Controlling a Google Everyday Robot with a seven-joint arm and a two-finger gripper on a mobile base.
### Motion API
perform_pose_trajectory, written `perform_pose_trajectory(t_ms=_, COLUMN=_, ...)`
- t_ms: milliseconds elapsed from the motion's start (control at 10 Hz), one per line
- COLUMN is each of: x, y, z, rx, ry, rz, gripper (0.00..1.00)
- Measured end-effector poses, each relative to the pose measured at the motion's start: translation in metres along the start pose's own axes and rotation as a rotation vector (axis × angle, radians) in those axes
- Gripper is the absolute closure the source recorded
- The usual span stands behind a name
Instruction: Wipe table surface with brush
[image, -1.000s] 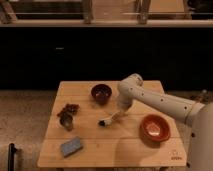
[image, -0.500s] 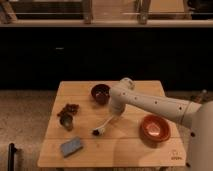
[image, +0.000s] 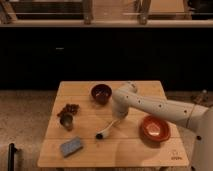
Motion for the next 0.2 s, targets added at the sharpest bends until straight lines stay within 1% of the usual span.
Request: perform_pose_trajectory(t_ms=200, x=0.023, y=0.004, z=-0.002, rx=0.000, ry=0.015, rz=0.050, gripper=1.00)
